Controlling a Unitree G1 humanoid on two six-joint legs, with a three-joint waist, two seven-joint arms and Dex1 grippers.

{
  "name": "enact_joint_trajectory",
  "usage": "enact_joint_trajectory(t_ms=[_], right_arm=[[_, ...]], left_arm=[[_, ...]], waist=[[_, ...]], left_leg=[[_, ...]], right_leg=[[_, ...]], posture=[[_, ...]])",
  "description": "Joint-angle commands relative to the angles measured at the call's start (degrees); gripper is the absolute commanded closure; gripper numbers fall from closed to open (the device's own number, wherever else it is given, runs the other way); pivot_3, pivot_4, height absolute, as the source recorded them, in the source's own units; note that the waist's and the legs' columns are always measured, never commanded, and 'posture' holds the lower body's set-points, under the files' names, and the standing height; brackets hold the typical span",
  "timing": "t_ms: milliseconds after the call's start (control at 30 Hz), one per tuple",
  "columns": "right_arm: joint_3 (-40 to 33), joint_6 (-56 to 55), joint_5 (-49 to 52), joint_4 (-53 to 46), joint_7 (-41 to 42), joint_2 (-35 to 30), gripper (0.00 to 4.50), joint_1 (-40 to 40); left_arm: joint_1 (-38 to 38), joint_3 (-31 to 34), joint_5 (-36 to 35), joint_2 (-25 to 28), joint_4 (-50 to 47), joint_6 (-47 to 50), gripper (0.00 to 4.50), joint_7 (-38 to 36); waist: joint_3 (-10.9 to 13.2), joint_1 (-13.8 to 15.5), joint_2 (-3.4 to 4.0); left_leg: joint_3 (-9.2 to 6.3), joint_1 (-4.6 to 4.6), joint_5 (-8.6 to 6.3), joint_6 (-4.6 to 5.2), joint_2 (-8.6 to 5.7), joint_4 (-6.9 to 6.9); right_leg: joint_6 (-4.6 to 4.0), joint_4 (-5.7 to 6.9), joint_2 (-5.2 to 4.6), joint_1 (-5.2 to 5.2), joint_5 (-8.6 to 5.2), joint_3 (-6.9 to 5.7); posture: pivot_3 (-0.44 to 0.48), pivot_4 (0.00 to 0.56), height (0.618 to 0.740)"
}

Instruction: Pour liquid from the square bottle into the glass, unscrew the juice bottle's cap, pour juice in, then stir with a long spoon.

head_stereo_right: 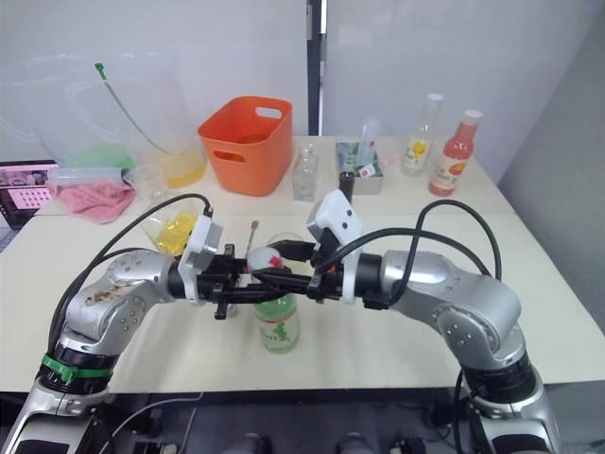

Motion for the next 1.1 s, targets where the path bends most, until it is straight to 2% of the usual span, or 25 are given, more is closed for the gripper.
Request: enact_joint_trajectory(t_ms=[33, 67, 200, 333, 433, 500, 533, 600, 700, 767, 900, 1000, 1100], right_arm=[[3.02, -5.19, -2.69, 2.1, 12.76, -2.51, 2.82, -2.52], [3.59, -6.39, -3.66, 3.22, 15.22, -3.01, 2.82, -2.98], [9.63, -17.8, -10.56, 18.06, 36.05, -1.64, 2.82, -10.86], [13.03, -26.61, -16.17, 32.52, 50.09, 2.04, 2.82, -17.61], [13.68, -31.63, -19.87, 44.25, 56.67, 5.78, 2.82, -22.75], [14.52, -32.76, -19.37, 49.89, 58.19, 7.28, 2.82, -25.81], [15.25, -33.31, -18.8, 51.15, 58.32, 7.27, 2.82, -26.74], [16.18, -33.55, -16.9, 51.88, 58.35, 6.52, 1.75, -27.88], [16.14, -32.42, -13.81, 50.16, 58.35, 4.4, 0.77, -27.94], [12.97, -30.75, -13.02, 48.07, 58.35, 4.16, 0.07, -27.1], [6.43, -27.98, -12.75, 39.23, 51.72, 2.21, 0.03, -22.08], [0.64, -20.66, -9.4, 28.39, 41.68, 0.82, 0.03, -15.26], [-2.2, -15.52, -9.51, 17.08, 28.09, 1.95, 0.03, -8.28]], left_arm=[[0.49, 0.31, -0.55, 1.06, -2.75, 0.9, 3.13, 0.23], [0.45, 0.36, -0.54, 1.12, -2.91, 0.98, 3.13, 0.5], [2.12, 1.3, -1.39, 2.36, -5.25, 1.23, 3.13, 0.67], [2.64, 1.55, -1.61, 3.24, -6.33, 1.52, 3.13, 0.95], [2.91, 1.53, -1.72, 3.38, -6.95, 1.73, 3.13, 1.28], [3.89, 1.62, -2.09, 3.74, -7.99, 2.0, 3.13, 1.12], [4.34, 1.72, -2.21, 3.97, -8.36, 2.09, 3.13, 1.0], [4.84, 1.93, -2.34, 4.3, -8.65, 2.1, 3.13, 0.91], [4.89, 2.15, -2.42, 4.37, -8.58, 2.2, 3.13, 1.2], [4.97, 2.19, -2.27, 4.3, -8.42, 1.95, 3.13, 1.34], [4.77, 2.8, -1.21, 3.91, -6.81, 0.31, 3.13, 1.81], [3.56, 3.43, -0.82, 3.99, -4.05, -0.57, 3.13, 1.3], [2.2, 3.1, -1.46, 3.55, -2.8, -0.38, 3.13, 0.89]], waist=[[0.0, -0.04, 0.0], [0.0, -0.07, 0.0], [0.0, -0.58, 0.0], [0.0, -1.34, 0.0], [0.0, -1.59, 0.0], [0.0, -1.65, 0.0], [0.0, -1.74, 0.0], [0.0, -1.71, 0.0], [0.01, -1.51, 0.0], [0.01, -1.47, 0.0], [0.01, -1.36, 0.0], [0.01, -1.22, 0.0], [0.01, -1.31, 0.0]], left_leg=[[0.0, -0.01, 0.0, 0.0, 0.0, 0.0], [0.0, 0.0, 0.0, 0.0, 0.0, 0.0], [0.01, 0.0, 0.0, 0.0, 0.02, -0.01], [0.0, 0.01, 0.0, 0.0, 0.06, -0.04], [0.0, 0.01, -0.01, 0.01, 0.06, -0.04], [-0.01, 0.02, -0.01, 0.01, 0.06, -0.05], [-0.01, 0.03, -0.01, 0.01, 0.06, -0.05], [-0.01, 0.04, -0.01, 0.01, 0.07, -0.06], [-0.03, 0.03, -0.01, 0.0, 0.05, -0.06], [-0.03, 0.01, -0.01, 0.0, 0.02, -0.05], [-0.05, 0.01, -0.02, 0.0, 0.02, -0.07], [-0.05, 0.0, -0.02, 0.0, 0.01, -0.06], [-0.05, 0.01, -0.01, 0.0, 0.01, -0.06]], right_leg=[[0.0, 0.0, 0.0, -0.01, 0.0, 0.0], [0.0, 0.0, 0.01, 0.0, 0.0, 0.0], [0.0, -0.01, 0.02, -0.01, 0.0, 0.0], [0.0, 0.0, 0.05, -0.04, 0.0, -0.02], [-0.01, 0.02, 0.04, -0.05, 0.0, -0.03], [-0.01, 0.07, 0.04, -0.08, 0.01, -0.03], [-0.02, 0.12, 0.04, -0.1, 0.01, -0.03], [-0.02, 0.22, 0.03, -0.14, 0.01, -0.02], [-0.03, 0.25, 0.02, -0.15, 0.01, -0.02], [-0.03, 0.24, -0.01, -0.16, 0.01, -0.02], [-0.02, 0.25, -0.01, -0.16, 0.01, -0.02], [-0.02, 0.24, -0.01, -0.16, 0.01, -0.02], [-0.02, 0.27, -0.01, -0.16, 0.01, -0.02]], posture=[[0.0, 0.15, 0.74], [0.0, 0.15, 0.74], [0.0, 0.15, 0.74], [0.0, 0.15, 0.74], [0.0, 0.15, 0.74], [0.0, 0.15, 0.74], [0.0, 0.15, 0.74], [0.0, 0.15, 0.74], [0.0, 0.15, 0.74], [0.0, 0.15, 0.74], [0.0, 0.15, 0.74], [0.0, 0.15, 0.74], [0.0, 0.15, 0.74]])
